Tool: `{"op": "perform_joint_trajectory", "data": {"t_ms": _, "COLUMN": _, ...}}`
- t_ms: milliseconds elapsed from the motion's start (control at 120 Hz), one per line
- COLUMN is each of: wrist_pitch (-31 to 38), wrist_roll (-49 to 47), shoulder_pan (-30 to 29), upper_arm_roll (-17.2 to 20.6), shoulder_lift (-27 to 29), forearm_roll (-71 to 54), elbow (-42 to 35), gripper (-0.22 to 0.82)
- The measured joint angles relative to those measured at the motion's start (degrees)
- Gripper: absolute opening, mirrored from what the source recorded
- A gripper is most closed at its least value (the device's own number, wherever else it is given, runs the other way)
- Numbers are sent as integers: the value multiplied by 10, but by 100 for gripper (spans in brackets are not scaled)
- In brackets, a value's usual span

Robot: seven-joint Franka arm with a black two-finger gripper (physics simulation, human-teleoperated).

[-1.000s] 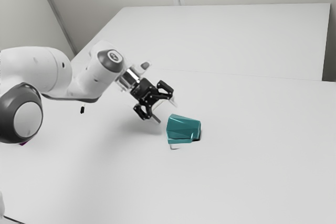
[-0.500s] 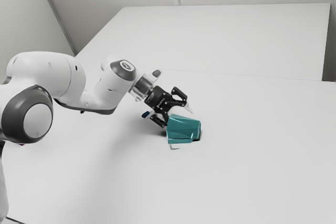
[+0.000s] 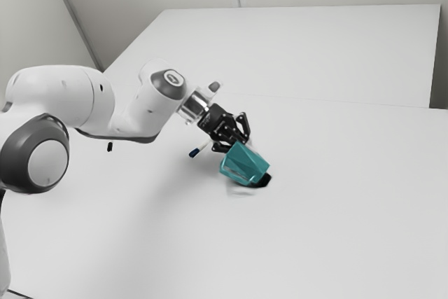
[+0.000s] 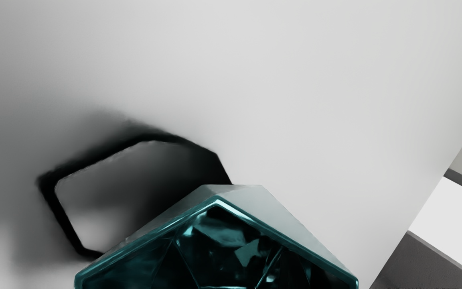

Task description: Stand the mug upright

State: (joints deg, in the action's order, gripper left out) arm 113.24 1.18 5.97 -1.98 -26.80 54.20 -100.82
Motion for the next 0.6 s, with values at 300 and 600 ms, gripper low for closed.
{"op": "perform_joint_trajectory", "data": {"t_ms": 300, "wrist_pitch": 9, "wrist_roll": -14, "shoulder_pan": 17, "upper_arm_roll": 0, "shoulder_lift": 60, "forearm_roll": -144, "elbow": -1, "gripper": -16}}
{"op": "perform_joint_trajectory", "data": {"t_ms": 600, "wrist_pitch": 25, "wrist_roll": -29, "shoulder_pan": 23, "upper_arm_roll": 0, "shoulder_lift": 161, "forearm_roll": -391, "elbow": -80, "gripper": -16}}
